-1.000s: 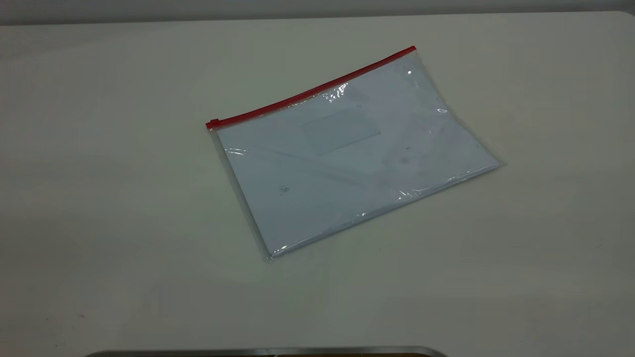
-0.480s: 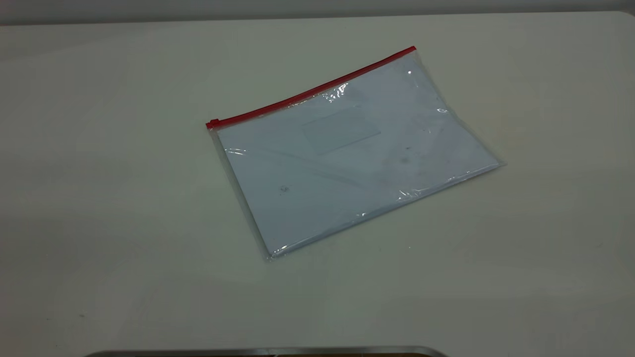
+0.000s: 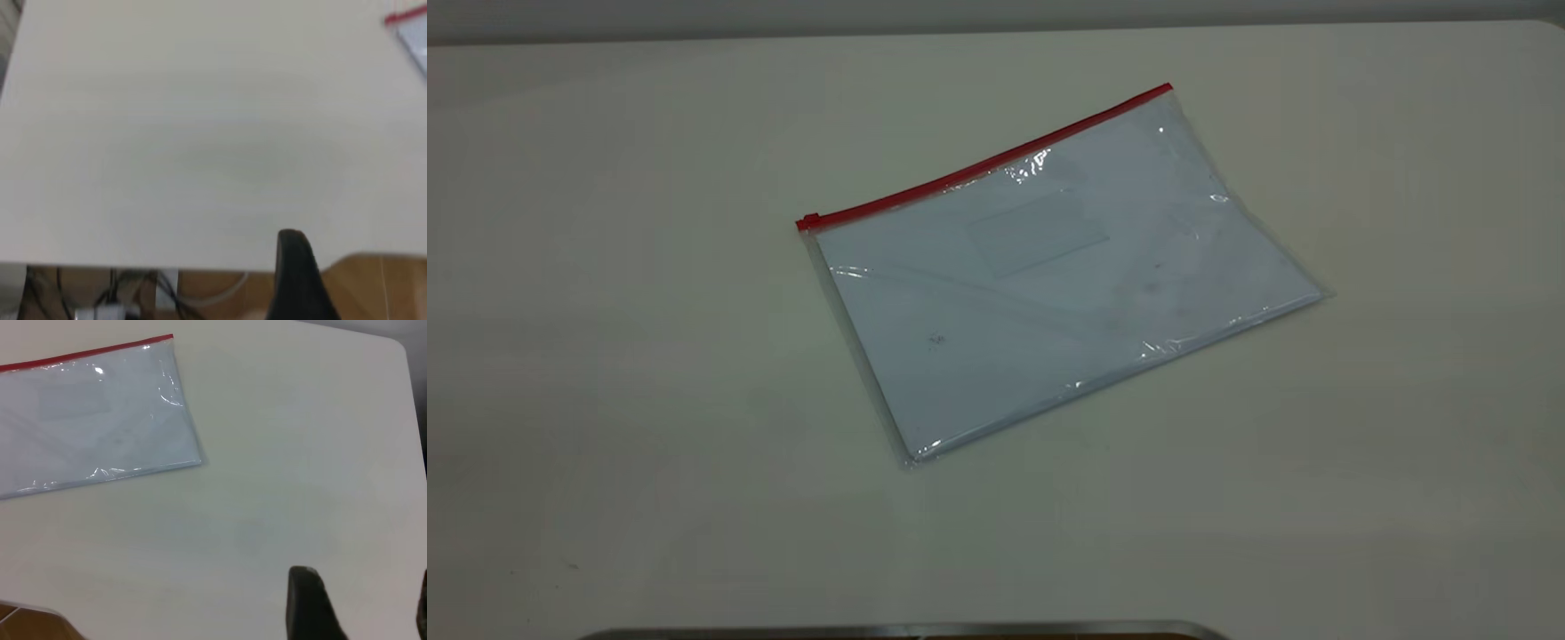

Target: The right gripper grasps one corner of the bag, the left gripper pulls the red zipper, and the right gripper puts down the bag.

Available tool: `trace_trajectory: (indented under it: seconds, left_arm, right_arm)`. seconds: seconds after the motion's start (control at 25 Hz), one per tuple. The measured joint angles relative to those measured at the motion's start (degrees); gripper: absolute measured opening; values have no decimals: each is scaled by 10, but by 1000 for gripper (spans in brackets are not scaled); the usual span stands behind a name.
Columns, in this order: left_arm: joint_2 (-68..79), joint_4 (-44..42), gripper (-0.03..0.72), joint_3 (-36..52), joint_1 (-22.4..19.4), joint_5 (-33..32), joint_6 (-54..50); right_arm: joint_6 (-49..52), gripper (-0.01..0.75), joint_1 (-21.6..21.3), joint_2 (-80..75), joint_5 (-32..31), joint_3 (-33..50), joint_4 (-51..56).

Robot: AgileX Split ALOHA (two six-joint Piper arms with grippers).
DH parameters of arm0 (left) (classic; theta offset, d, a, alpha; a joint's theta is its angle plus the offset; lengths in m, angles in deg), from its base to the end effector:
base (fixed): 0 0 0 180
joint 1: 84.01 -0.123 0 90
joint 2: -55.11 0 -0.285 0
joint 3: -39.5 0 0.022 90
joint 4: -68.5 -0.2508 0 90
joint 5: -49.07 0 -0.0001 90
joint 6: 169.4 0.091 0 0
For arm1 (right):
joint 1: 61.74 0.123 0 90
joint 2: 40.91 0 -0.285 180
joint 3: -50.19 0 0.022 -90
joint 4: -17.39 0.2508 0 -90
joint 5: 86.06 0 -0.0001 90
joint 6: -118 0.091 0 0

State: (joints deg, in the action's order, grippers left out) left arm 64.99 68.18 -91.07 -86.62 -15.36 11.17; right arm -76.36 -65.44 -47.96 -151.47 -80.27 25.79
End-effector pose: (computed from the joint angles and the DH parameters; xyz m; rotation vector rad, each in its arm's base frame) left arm -0.0007 0.0004 0.2682 -0.0388 2.1596 0.0389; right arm -0.0082 0.0126 0.2669 -0.2105 2.1093 -0.0092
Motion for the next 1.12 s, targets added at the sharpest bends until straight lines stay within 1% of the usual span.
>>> trace_trajectory:
  seconds: [0.12, 0.52, 0.6, 0.72, 0.8, 1.12]
  left_arm:
    - [-30, 0, 536, 0, 0, -2, 0]
    - [-32, 0, 536, 0, 0, -4, 0]
    - [-32, 0, 536, 0, 0, -4, 0]
    - [-32, 0, 536, 0, 0, -4, 0]
    - [-32, 0, 536, 0, 0, -4, 0]
    - [-32, 0, 536, 0, 0, -4, 0]
  right_arm:
    - [0, 421, 0, 0, 0, 0, 0]
    - [0, 421, 0, 0, 0, 0, 0]
    - [0, 421, 9, 0, 0, 0, 0]
    - [0, 421, 39, 1, 0, 0, 0]
    - [0, 421, 51, 1, 0, 0, 1]
    - [0, 421, 59, 1, 0, 0, 0]
